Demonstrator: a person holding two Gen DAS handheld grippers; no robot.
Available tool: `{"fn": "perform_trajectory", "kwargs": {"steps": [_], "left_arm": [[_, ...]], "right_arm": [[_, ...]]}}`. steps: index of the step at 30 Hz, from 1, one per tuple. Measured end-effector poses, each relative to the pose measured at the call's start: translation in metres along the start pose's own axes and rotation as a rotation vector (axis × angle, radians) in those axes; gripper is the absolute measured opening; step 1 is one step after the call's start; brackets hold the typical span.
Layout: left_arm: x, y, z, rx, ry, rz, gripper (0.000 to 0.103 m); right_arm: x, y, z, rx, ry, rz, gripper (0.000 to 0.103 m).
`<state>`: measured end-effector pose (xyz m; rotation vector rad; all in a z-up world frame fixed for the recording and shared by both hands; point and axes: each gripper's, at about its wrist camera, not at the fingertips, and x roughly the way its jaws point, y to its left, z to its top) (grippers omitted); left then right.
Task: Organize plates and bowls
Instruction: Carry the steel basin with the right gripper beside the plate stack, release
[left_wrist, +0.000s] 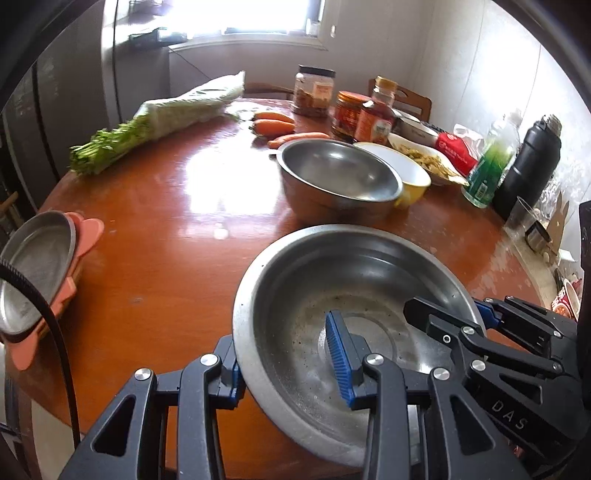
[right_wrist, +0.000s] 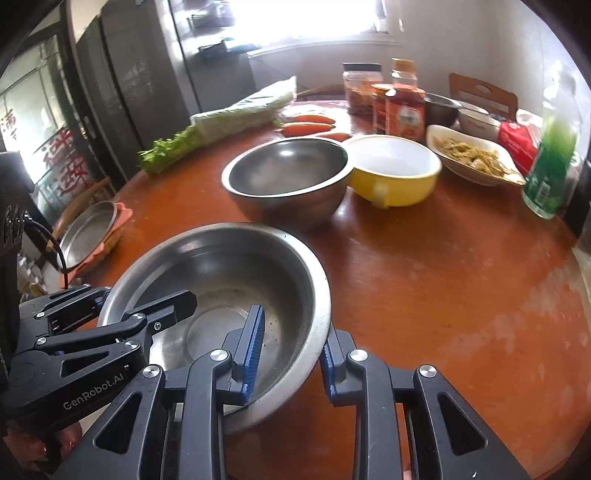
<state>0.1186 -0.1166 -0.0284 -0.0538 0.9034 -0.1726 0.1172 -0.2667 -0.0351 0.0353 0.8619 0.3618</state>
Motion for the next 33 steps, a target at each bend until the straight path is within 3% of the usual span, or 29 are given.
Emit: {"fn": "perform_trajectory", "kwargs": {"steps": [10,16,33], "left_arm": [[-0.026,0.043,-0.001,-0.067,-0.067,0.045,0.039],[-0.027,0.065,-0.005,-0.097,-0.067,0.067,0.039],[0.014,0.062,-0.006,-0.058,-0.012,0.068,0.039]], "right_arm": [[0.003,0.050,0.017,-0.078,-0.023,0.043,0.028],[0.011,0.070,0.025,-0.112,-0.026,0.062,0.028],[0.052,0.051,0.021,-0.080,0.037,0.036,0.028]]}}
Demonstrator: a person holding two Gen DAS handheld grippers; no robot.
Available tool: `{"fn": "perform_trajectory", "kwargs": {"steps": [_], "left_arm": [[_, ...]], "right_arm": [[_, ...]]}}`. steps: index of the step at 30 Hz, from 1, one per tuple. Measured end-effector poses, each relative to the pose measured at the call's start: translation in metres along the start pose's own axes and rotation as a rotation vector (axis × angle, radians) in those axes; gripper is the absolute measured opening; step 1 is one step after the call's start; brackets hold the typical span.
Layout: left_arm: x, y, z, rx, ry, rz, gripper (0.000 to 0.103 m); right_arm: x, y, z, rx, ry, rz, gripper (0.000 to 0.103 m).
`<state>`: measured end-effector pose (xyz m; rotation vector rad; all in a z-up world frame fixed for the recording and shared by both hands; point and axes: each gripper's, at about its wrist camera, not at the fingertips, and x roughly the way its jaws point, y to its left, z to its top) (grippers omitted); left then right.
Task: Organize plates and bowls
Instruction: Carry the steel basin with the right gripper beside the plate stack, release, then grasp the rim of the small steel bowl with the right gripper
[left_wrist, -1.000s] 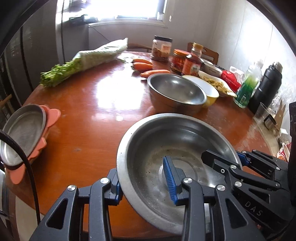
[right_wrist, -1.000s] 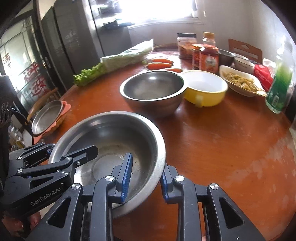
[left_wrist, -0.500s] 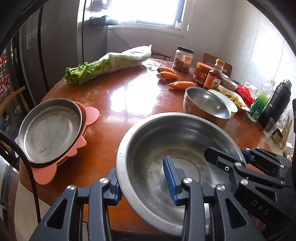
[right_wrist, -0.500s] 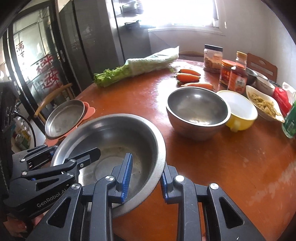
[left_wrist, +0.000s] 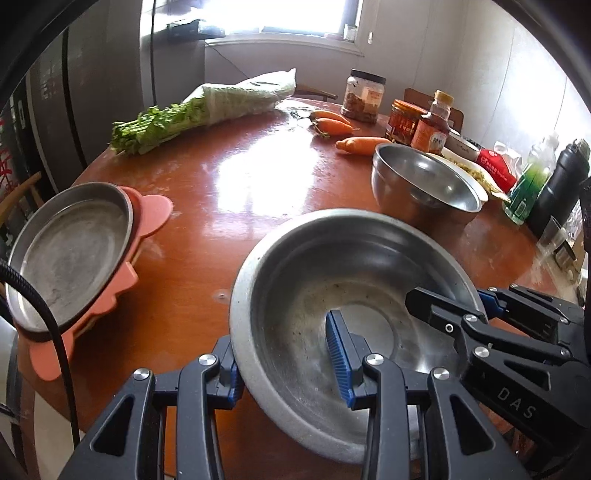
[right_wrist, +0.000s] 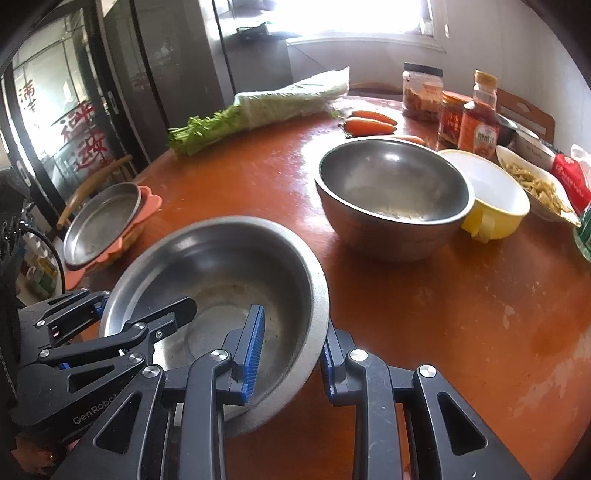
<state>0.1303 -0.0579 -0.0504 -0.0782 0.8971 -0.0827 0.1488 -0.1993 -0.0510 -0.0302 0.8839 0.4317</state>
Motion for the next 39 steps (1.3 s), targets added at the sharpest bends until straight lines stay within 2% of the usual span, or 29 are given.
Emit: {"fn": "perform_trajectory", "kwargs": {"steps": [10,18,27,33,39], "left_arm": [[0.003,-0.005,0.006,0.020,-0.007,0.018,0.040],[-0.008,-0.005,0.017,0.018,-0.027,0.041,0.046],[-0.023,-0.005,0.032,0.016,-0.054,0.062,0.049],[-0.034,-0.010,0.049,0.042,-0.080,0.067,0.049],[-0.031,-0.022,0.081,0.080,-0.090,0.059,0.050]], "right_arm": [[0.002,-0.011,0.004,0.032,-0.001,0.019,0.028],[-0.008,-0.021,0.009,0.077,-0.008,0.051,0.039],[-0.031,-0.030,0.019,0.095,-0.040,0.050,0.040],[-0.054,-0.046,0.030,0.136,-0.087,0.034,0.045],[-0.065,-0.070,0.041,0.185,-0.110,-0.015,0.046]]}}
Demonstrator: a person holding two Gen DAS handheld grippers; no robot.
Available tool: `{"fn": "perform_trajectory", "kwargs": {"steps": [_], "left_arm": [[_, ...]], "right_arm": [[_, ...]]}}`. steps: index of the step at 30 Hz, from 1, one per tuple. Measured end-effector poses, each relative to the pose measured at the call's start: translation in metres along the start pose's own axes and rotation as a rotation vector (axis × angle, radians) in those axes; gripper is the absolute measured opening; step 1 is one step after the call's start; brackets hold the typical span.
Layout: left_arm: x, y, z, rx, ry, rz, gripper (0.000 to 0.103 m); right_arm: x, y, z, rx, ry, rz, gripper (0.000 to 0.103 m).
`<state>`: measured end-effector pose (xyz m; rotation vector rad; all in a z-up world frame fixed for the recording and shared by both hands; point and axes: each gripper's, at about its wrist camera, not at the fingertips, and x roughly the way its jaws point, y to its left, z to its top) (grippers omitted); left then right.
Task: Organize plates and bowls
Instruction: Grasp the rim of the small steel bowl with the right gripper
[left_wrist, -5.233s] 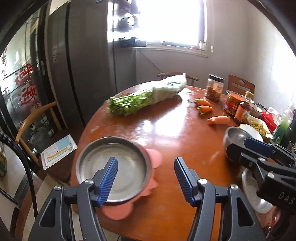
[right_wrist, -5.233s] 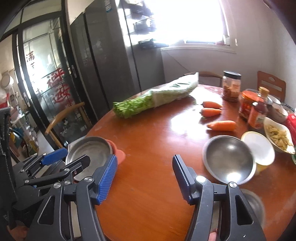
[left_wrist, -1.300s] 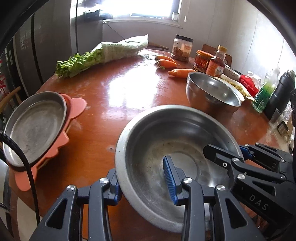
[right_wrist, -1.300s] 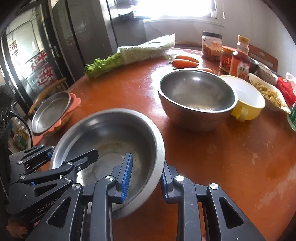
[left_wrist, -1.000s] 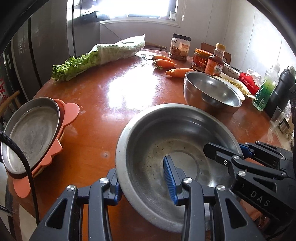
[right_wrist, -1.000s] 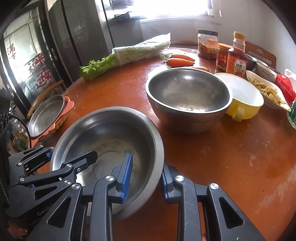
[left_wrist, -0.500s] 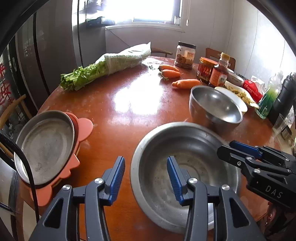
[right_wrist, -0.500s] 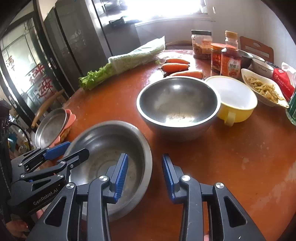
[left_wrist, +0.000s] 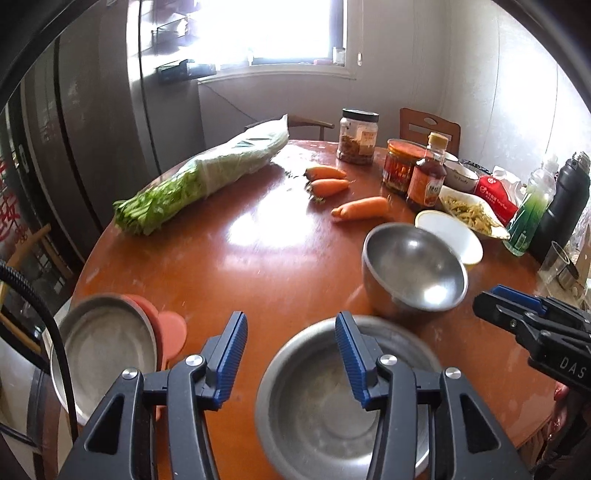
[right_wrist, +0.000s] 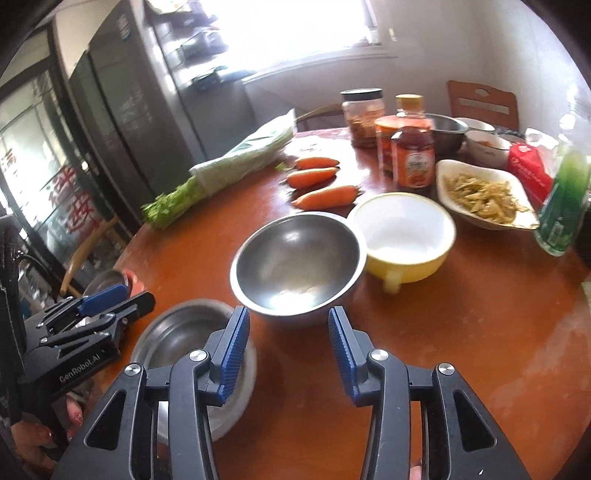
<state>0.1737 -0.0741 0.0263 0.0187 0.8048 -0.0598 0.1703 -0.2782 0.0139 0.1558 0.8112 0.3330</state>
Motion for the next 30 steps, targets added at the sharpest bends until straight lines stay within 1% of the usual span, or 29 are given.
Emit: {"fn": "perform_trajectory", "kwargs": {"steps": [4,11,13,21,25,27,30], "left_arm": [[0.011,-0.011,0.021,0.034,0.012,-0.020,0.050],[0.032,-0.034,0.048,0.106,0.032,-0.069,0.050],[0.044,-0.039,0.054,0.119,0.056,-0.081,0.050],[0.079,-0.055,0.060,0.157,0.119,-0.120,0.050],[0.089,-0.059,0.058,0.169,0.137,-0.128,0.050],[0.095,-0.060,0.056,0.172,0.149,-0.143,0.050],[0.102,-0.062,0.054,0.174,0.174,-0.167,0.050]], "right_arm": [[0.001,-0.011,0.009,0.023,-0.004,-0.012,0.046],[0.017,-0.026,0.019,0.061,0.011,-0.035,0.046],[0.024,-0.029,0.020,0.064,0.023,-0.045,0.046],[0.049,-0.027,0.020,0.050,0.059,-0.055,0.045],[0.056,-0.028,0.020,0.052,0.066,-0.066,0.040],[0.060,-0.028,0.020,0.058,0.073,-0.067,0.037],[0.061,-0.026,0.018,0.056,0.065,-0.061,0.036]]}}
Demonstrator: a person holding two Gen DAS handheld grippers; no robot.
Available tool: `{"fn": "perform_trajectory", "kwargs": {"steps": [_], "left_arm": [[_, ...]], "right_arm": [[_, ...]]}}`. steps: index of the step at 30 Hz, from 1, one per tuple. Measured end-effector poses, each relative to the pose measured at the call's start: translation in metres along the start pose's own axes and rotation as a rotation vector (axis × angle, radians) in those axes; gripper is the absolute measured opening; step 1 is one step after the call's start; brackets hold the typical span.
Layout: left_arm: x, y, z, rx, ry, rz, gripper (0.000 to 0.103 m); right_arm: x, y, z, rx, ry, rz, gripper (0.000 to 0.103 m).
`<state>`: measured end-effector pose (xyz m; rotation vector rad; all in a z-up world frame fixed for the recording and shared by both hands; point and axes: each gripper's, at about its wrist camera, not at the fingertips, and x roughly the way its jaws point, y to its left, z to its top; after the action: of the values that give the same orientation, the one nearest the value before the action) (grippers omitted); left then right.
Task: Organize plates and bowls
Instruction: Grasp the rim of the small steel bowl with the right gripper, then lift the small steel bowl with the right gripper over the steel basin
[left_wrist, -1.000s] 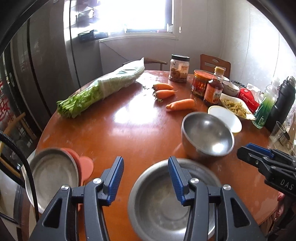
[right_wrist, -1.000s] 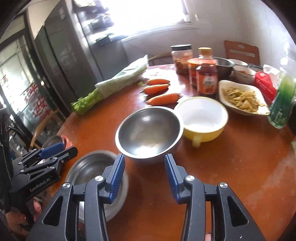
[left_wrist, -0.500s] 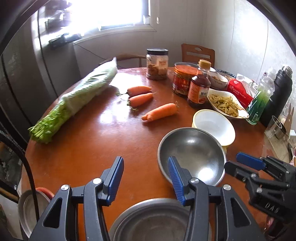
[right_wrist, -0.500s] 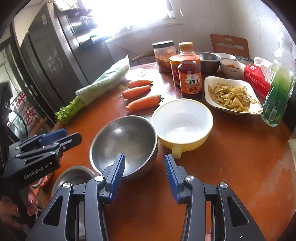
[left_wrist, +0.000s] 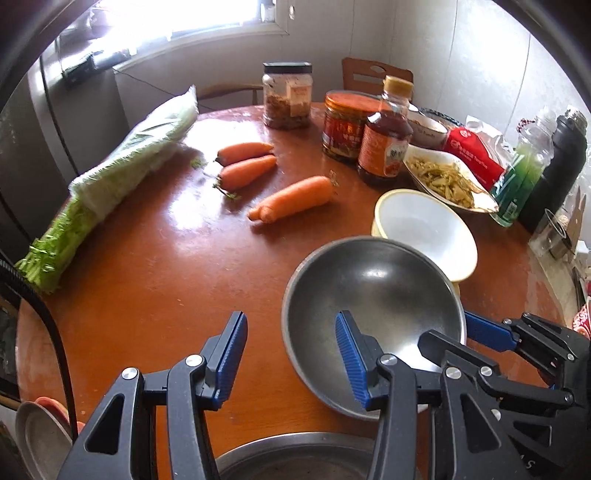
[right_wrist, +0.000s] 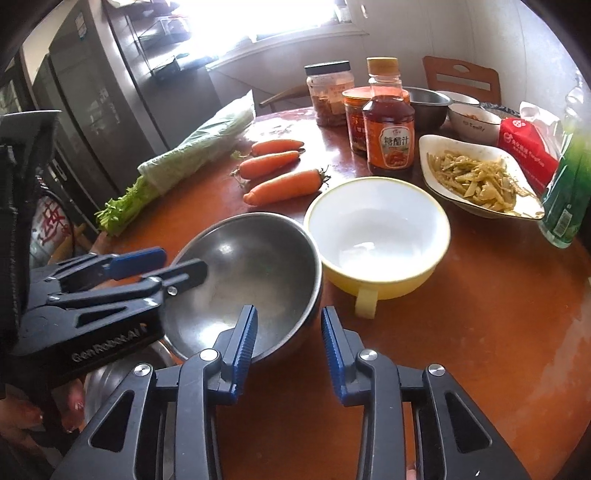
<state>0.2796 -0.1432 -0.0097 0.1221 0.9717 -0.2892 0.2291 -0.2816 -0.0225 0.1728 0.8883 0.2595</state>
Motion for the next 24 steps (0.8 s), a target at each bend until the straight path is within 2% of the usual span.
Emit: {"fn": "perform_trajectory", "kwargs": {"steps": [3,7,16,24], "left_arm": [[0.004,-0.002,-0.001,0.010,0.008,-0.017,0.050],[0.012,-0.008,-0.003,0.025,0.025,-0.048,0.045],[0.006,0.002,-0.003,-0.004,-0.004,-0.005,0.043],[-0.022,0.017,-0.002,-0.042,-0.059,0.016,0.043]], "right_arm": [[0.001,0.000,0.000,0.003,-0.003,-0.003,0.035],[0.004,0.001,0.003,0.005,-0.004,-0.010,0.032],[0.005,0.014,0.011,-0.036,-0.008,0.000,0.030],[-0.007,0.032,0.024,-0.065,-0.051,0.033,0.030]]}}
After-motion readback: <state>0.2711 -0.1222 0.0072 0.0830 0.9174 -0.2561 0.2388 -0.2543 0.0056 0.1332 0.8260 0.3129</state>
